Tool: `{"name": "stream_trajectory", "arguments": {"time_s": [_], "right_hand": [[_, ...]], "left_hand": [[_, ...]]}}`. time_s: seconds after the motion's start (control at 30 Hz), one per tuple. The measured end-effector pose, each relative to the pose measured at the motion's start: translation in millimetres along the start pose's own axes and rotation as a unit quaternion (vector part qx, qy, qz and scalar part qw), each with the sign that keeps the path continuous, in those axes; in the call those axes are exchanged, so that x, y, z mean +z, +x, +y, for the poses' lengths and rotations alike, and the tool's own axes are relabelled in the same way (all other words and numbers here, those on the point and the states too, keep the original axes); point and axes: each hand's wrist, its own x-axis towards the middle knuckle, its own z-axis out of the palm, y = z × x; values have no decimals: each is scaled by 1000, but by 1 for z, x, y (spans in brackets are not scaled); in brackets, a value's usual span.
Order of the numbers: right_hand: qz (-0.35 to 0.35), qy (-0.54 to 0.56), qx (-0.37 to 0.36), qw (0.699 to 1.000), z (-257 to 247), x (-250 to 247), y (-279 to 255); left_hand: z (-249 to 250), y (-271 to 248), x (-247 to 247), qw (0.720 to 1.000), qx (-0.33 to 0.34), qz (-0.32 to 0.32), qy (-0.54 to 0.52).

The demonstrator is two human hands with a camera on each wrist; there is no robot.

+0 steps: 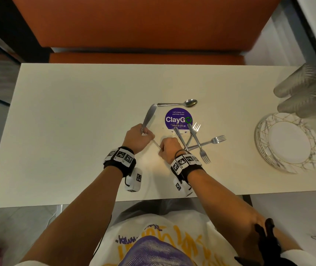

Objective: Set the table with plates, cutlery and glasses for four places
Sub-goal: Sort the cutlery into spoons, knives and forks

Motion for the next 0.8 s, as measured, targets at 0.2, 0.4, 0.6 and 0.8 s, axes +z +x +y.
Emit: {"name": "stream_trajectory", "arguments": {"time_s": [0.2,0.4,0.6,0.8], "right_hand": [[8,-5,-60,998,-4,-27,0],[-46,13,-87,995,-10,-89,9],[8,66,-121,990,10,-126,14],[-11,197,-143,970,18,-128,15]], "left_hand": [[14,4,-3,992,54,-46,108],[13,6,-8,990,47,-62,113],[9,5,-22,998,18,-55,21],[8,5,-24,996,-8,-93,2]]}}
